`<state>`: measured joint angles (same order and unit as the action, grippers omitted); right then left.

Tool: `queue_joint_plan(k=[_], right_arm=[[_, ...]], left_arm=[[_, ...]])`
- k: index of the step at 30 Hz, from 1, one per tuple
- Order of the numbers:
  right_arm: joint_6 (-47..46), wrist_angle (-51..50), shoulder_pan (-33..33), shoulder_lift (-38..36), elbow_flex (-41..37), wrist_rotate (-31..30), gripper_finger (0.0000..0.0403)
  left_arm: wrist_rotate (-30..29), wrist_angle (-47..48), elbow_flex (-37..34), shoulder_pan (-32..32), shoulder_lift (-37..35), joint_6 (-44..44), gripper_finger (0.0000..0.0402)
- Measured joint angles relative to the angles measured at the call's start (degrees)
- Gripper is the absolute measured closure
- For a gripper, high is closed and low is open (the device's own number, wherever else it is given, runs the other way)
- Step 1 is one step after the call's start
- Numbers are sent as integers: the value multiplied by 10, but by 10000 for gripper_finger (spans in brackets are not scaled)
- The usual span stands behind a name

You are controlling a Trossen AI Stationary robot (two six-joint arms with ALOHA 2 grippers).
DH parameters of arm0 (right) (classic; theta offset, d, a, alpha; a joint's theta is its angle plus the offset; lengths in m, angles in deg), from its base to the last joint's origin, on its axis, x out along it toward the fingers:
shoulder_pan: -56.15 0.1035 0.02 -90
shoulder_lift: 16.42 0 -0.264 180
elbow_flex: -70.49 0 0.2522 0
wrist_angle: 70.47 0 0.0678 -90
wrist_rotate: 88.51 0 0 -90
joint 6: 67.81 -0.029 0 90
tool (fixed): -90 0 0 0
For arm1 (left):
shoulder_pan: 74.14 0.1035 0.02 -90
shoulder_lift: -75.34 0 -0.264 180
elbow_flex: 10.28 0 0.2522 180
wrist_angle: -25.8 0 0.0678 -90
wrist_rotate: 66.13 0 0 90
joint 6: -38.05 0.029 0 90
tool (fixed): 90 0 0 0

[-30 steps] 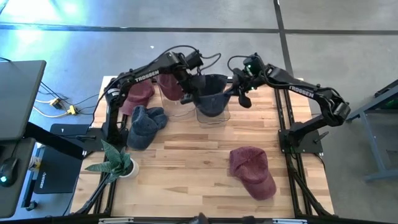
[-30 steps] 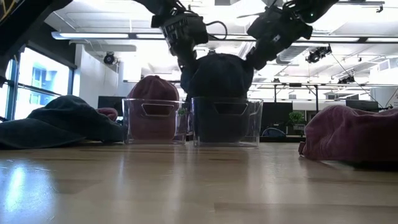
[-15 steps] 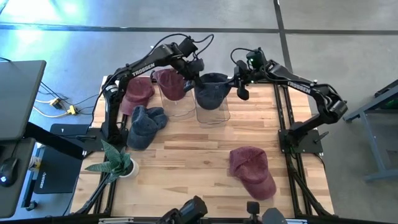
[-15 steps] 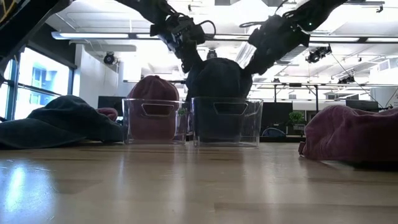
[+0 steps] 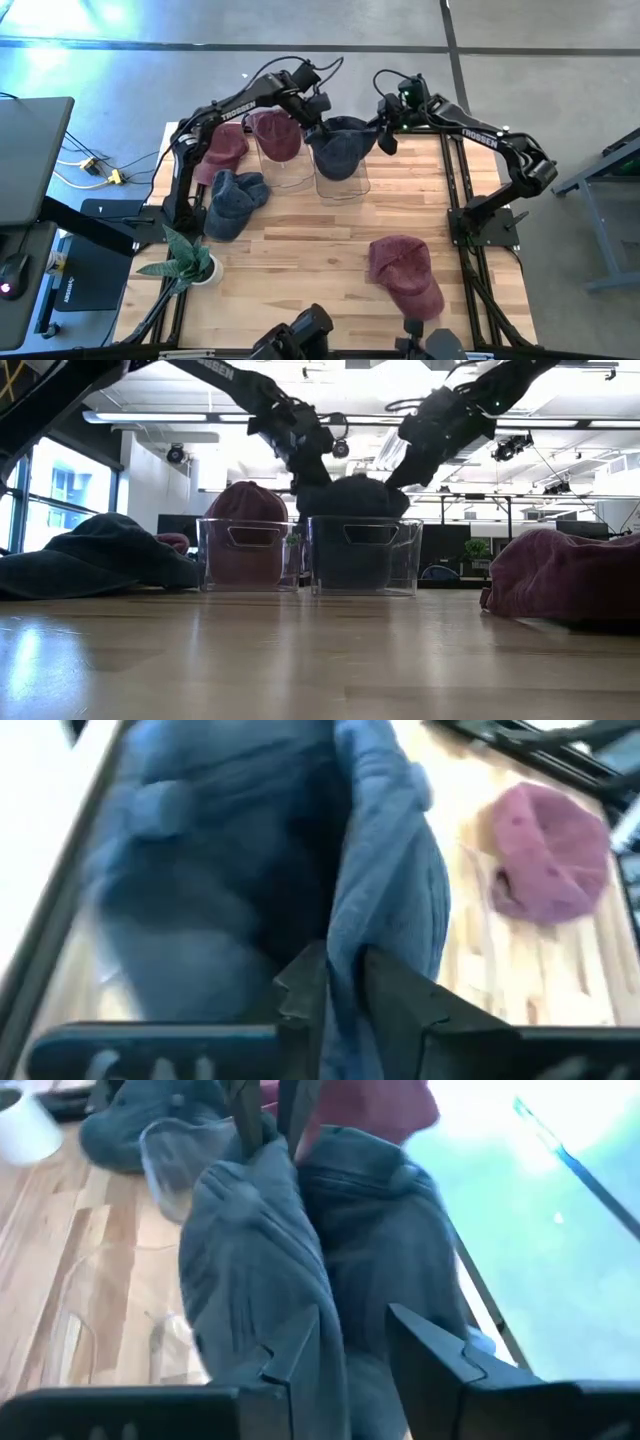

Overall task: Pick & Place hat
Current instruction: Put the right blue cap into the right bin

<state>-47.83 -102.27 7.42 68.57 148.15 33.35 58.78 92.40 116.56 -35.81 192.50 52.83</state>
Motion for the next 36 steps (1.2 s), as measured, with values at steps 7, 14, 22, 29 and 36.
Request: queue_joint_plan(k=[7, 14, 22, 29, 36], right_arm=[[-108, 12, -9, 0, 0, -17, 273], [-172, 2, 1, -29, 0, 18, 272], [-85, -112, 76, -41, 0, 89, 273], [-31, -93, 162, 6, 0, -51, 275], [-38, -31, 182, 62, 0, -121, 275]], left_arm=[[-48, -44, 1, 9, 1, -75, 278], [-64, -41, 1, 11, -31, -76, 275], [-103, -27, 4, -23, -87, -80, 275], [-134, 31, 2, -34, -113, -132, 275], [-101, 96, 26, -42, -127, -140, 275]])
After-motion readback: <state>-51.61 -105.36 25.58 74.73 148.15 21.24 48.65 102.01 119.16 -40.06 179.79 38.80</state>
